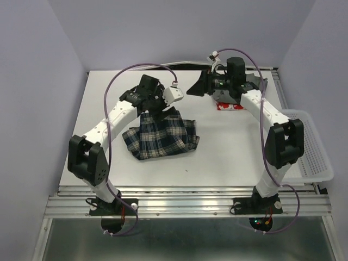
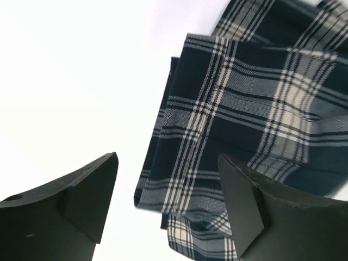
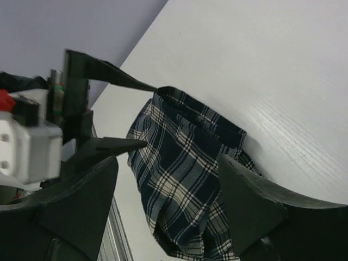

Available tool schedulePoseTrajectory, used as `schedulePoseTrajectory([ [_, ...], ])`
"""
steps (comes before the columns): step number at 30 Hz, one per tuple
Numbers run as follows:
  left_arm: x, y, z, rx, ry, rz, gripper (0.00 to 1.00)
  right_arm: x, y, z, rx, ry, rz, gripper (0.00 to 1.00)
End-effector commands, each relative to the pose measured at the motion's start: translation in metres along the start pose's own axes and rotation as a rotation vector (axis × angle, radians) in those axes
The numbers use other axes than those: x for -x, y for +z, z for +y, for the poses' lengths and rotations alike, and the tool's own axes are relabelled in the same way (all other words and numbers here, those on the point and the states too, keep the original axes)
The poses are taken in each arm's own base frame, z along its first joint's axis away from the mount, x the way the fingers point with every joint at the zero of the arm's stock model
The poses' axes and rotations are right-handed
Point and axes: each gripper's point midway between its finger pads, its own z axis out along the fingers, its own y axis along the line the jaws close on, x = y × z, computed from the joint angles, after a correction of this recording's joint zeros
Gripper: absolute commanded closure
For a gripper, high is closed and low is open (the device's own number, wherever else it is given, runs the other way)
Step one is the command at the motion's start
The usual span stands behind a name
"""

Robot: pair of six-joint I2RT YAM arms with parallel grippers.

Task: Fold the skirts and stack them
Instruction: Fold the skirt

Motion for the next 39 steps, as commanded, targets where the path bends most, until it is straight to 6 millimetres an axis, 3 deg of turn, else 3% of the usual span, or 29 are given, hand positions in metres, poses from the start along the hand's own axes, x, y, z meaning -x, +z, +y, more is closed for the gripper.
schedulePoseTrajectory([
  [1, 0.035, -0.063, 0.009, 0.042, -0.103, -0.139, 0.16, -0.045, 0.009, 0.033, 0.066, -0.020, 0.127, 0.25],
  [3, 0.035, -0.072, 0.011, 0.044, -0.156, -0.169, 0.21, -0.056, 0.012, 0.040, 0.080, -0.028, 0.149, 0.25],
  [4, 0.030, -0.070, 0.001, -0.002, -0.204, -0.186, 0.22, -0.073, 0.021, 0.053, 0.107, -0.034, 0.188, 0.25],
  [6, 0.025, -0.076, -0.002, -0.025, -0.250, -0.225, 0.30, -0.090, 0.030, 0.061, 0.118, -0.036, 0.219, 0.25],
  [9, 0.008, -0.055, -0.033, -0.143, -0.395, -0.254, 0.50, -0.130, 0.045, 0.065, 0.139, 0.041, 0.300, 0.25],
  [10, 0.010, -0.055, -0.036, -0.168, -0.395, -0.265, 0.50, -0.133, 0.047, 0.062, 0.134, 0.059, 0.308, 0.25],
  [11, 0.001, -0.040, -0.047, -0.208, -0.454, -0.245, 0.54, -0.148, 0.049, 0.059, 0.131, 0.086, 0.337, 0.25],
  [15, -0.022, -0.003, -0.063, -0.317, -0.599, -0.178, 0.61, -0.196, 0.049, 0.030, 0.070, 0.177, 0.434, 0.25],
  [20, -0.062, 0.043, -0.055, -0.362, -0.767, -0.113, 0.66, -0.256, 0.048, -0.014, -0.037, 0.250, 0.547, 0.28],
  [25, -0.085, 0.067, -0.042, -0.359, -0.882, -0.102, 0.66, -0.287, 0.054, -0.060, -0.171, 0.221, 0.607, 0.31],
  [28, -0.084, 0.068, -0.028, -0.313, -0.856, -0.124, 0.65, -0.285, 0.064, -0.086, -0.251, 0.169, 0.602, 0.32],
  [30, -0.077, 0.061, -0.013, -0.259, -0.781, -0.154, 0.54, -0.263, 0.075, -0.090, -0.249, 0.156, 0.555, 0.32],
  [31, -0.066, 0.048, 0.000, -0.215, -0.731, -0.189, 0.46, -0.253, 0.079, -0.085, -0.245, 0.171, 0.534, 0.32],
  [32, -0.060, 0.038, 0.017, -0.149, -0.654, -0.201, 0.32, -0.243, 0.082, -0.078, -0.225, 0.179, 0.519, 0.32],
  [33, -0.044, 0.015, 0.031, -0.085, -0.582, -0.248, 0.25, -0.226, 0.087, -0.069, -0.203, 0.182, 0.491, 0.32],
  [34, -0.040, 0.003, 0.047, -0.003, -0.529, -0.251, 0.18, -0.208, 0.087, -0.053, -0.183, 0.209, 0.458, 0.30],
  [35, -0.030, -0.013, 0.059, 0.058, -0.472, -0.279, 0.02, -0.198, 0.086, -0.038, -0.138, 0.224, 0.446, 0.29],
  [36, -0.017, -0.040, 0.070, 0.134, -0.360, -0.315, 0.01, -0.189, 0.084, -0.026, -0.114, 0.237, 0.430, 0.27],
  [37, -0.013, -0.051, 0.075, 0.180, -0.304, -0.318, 0.01, -0.185, 0.081, -0.017, -0.093, 0.251, 0.420, 0.23],
  [38, -0.013, -0.059, 0.078, 0.234, -0.256, -0.297, 0.01, -0.165, 0.075, 0.004, -0.057, 0.241, 0.375, 0.21],
  [39, -0.007, -0.080, 0.080, 0.296, -0.173, -0.300, 0.01, -0.165, 0.069, 0.009, -0.057, 0.244, 0.364, 0.13],
])
